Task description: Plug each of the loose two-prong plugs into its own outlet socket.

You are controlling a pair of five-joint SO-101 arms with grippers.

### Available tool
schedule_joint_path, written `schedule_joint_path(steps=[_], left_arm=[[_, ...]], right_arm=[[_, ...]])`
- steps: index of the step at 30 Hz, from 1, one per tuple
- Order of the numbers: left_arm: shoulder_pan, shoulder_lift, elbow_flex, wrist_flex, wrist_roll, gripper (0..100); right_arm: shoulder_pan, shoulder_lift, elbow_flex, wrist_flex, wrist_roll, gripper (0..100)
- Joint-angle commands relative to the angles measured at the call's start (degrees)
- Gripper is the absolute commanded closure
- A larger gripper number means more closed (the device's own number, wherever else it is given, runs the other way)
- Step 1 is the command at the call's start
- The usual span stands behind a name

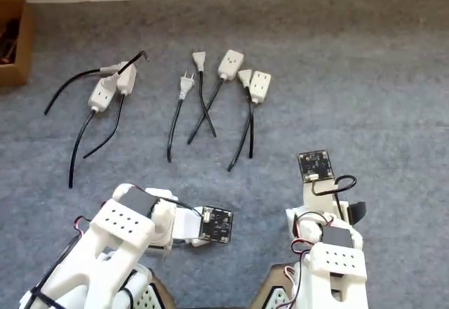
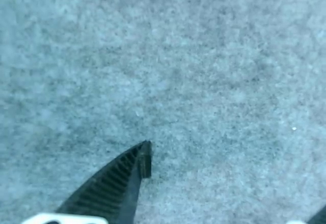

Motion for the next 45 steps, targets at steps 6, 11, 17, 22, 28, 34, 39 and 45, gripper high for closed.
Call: schedule_joint_path(steps=[6,11,17,22,28,34,39,45], left_arm=[[0.5,-6.4,-7.7,2.6,0.5,76],[-0.1,-5.6,-4.4,2.4,0.1,76],[-2.2,-5.4,-0.7,-0.4,-1.7,76],[-12.8,-5.3,-0.9,-10.5,-2.5,76],[-22.4,-5.3,-0.9,-16.0,-7.4,76],[-26.5,-5.8,-4.4,-21.5,5.6,76],[-32.8,-5.3,-5.3,-29.4,31.6,76],[-32.2,-3.0,-10.8,-37.3,40.9,76]], right_arm=[[-0.6,0.0,0.2,-1.1,0.4,49.9],[-0.6,0.0,0.2,-1.1,0.4,49.9],[-0.6,0.0,0.2,-1.1,0.4,49.9],[-0.6,0.0,0.2,-1.1,0.4,49.9],[-0.6,0.0,0.2,-1.1,0.4,49.9],[-0.4,0.1,0.0,-0.9,0.4,49.9],[-0.5,0.4,-5.8,3.1,0.1,49.9],[-1.9,0.0,-8.5,7.3,-5.3,49.9]])
